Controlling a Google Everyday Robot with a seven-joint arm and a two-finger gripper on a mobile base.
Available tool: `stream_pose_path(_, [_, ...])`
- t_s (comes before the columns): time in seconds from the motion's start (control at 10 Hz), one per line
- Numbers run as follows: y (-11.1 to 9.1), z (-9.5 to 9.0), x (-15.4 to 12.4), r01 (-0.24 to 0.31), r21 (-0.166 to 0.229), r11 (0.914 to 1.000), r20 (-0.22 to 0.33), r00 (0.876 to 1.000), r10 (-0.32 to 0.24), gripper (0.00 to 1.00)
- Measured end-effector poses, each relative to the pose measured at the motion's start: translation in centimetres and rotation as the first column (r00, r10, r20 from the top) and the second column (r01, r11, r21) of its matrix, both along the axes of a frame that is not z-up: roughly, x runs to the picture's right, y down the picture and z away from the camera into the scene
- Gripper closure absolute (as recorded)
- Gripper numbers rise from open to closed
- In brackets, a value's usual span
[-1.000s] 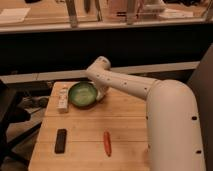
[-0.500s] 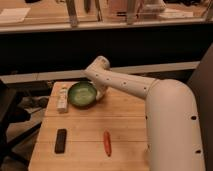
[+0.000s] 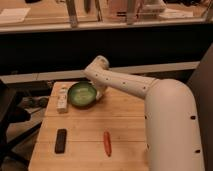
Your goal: Place the white sponge in the ceramic bowl
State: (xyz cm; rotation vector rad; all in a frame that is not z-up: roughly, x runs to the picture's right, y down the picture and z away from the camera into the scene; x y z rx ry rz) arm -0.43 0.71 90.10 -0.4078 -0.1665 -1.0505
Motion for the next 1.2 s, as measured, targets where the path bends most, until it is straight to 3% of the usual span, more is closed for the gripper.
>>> stream_pose_path(1.2, [-0.69,-0.11,-0.75,0.085,0.018,0.9962,0.044,0.995,-0.086,0.97])
